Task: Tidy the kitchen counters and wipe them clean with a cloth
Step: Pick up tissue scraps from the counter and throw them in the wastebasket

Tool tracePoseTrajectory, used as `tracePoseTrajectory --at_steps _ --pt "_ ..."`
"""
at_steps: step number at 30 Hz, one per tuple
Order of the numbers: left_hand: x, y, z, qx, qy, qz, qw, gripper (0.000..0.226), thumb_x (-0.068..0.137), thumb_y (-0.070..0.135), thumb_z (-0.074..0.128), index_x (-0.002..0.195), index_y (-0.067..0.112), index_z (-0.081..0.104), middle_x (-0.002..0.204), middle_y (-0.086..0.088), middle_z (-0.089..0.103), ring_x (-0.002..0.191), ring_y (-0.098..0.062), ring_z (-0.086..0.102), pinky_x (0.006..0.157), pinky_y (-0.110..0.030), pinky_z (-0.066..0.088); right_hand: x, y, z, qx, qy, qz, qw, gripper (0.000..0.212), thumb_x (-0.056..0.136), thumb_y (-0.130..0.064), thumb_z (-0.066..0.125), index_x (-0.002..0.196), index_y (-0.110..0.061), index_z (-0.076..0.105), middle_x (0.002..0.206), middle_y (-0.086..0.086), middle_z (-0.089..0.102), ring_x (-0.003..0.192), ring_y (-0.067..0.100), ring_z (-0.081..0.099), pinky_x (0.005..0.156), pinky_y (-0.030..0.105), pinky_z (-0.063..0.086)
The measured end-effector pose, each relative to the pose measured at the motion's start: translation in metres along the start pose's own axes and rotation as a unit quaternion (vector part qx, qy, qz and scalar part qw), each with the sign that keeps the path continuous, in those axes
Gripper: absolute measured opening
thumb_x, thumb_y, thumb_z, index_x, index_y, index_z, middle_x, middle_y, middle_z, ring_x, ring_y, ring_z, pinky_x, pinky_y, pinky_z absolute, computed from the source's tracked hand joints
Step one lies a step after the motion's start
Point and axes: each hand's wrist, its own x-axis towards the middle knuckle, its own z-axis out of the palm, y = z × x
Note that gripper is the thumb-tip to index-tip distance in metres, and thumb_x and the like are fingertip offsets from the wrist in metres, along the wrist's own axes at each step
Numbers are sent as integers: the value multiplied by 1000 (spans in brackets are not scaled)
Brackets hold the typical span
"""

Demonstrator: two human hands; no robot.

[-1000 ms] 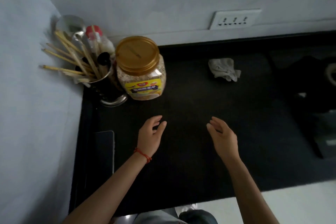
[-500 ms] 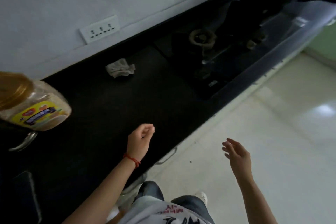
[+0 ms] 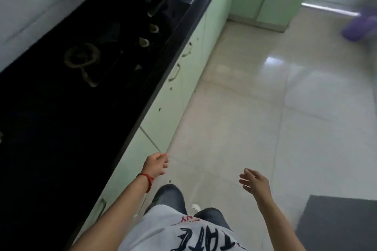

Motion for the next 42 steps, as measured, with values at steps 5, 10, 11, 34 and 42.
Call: tracePoseTrajectory --at_steps 5,10,11,34,42 --pt "54 33 27 29 -10 -64 997 25 91 15 49 67 15 48 67 -2 47 57 -14 41 39 -15 38 54 -35 -17 37 28 28 999 15 93 -15 50 103 -7 57 95 17 63 84 30 60 68 31 47" --pt "125 91 55 45 1 -93 995 23 91 14 50 68 12 51 71 -7 53 61 -18 48 58 -25 40 128 -98 -26 63 51 34 996 17 92 -16 50 106 -7 56 95 15 63 86 30 61 74 35 49" --pt "138 107 62 48 -3 -97 994 23 91 14 49 68 12 51 71 -7 54 61 -18 49 58 -25 40 142 -112 -28 67 55 40 995 17 93 -16 50 106 -7 56 96 16 62 87 31 61 79 39 49" --pt "389 467 282 171 -98 -70 978 22 92 22 49 71 14 50 69 -4 54 59 -16 50 58 -23 37 410 -305 -127 64 172 141 973 31 92 -9 48 120 3 53 95 18 60 81 32 59 73 38 49" --pt "452 544 309 129 -41 -94 986 25 91 18 50 67 11 48 65 -8 52 52 -18 44 54 -23 34 541 -461 -145 -24 94 89 991 27 92 -9 49 115 2 56 80 10 59 63 21 57 58 29 43"
